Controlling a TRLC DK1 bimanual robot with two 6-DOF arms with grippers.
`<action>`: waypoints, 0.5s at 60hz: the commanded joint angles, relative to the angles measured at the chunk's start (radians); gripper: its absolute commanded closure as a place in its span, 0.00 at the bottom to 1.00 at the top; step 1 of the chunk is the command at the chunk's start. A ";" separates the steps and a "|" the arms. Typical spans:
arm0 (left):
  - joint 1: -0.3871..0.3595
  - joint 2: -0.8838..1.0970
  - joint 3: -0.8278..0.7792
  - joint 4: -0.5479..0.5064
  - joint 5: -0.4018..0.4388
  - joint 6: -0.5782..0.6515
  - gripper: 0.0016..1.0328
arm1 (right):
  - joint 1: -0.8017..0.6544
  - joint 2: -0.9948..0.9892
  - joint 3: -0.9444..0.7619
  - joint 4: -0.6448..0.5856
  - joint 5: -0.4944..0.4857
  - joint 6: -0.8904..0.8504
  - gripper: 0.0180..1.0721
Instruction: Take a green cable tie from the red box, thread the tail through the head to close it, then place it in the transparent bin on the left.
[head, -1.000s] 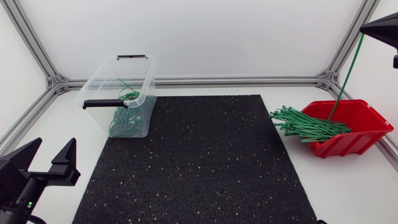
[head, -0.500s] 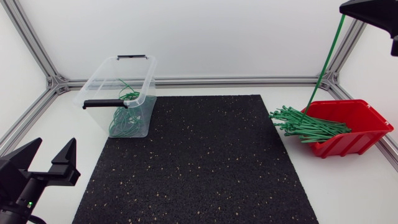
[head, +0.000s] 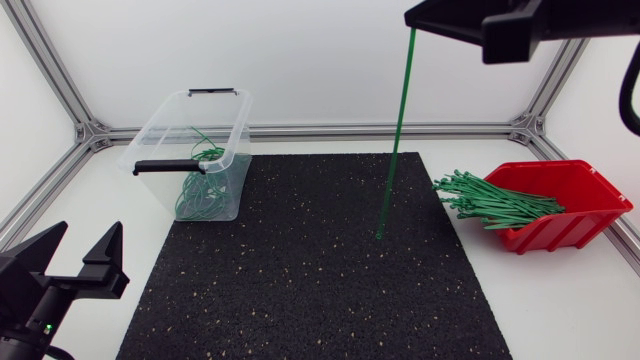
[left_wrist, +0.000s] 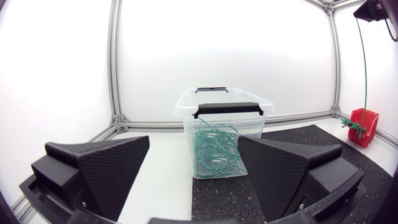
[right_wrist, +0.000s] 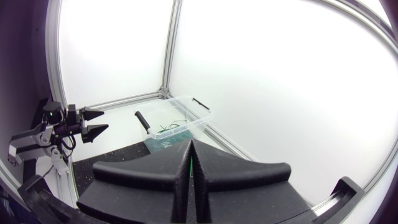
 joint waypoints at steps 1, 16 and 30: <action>-0.011 -0.006 -0.039 -0.019 0.005 0.003 0.04 | 0.044 0.050 0.012 0.036 0.007 0.116 0.95; -0.013 -0.006 -0.039 -0.022 0.009 0.003 0.04 | 0.087 0.199 0.023 0.108 -0.031 0.410 0.95; -0.013 -0.006 -0.039 -0.025 0.015 0.003 0.04 | 0.089 0.299 0.012 0.200 -0.095 0.581 0.95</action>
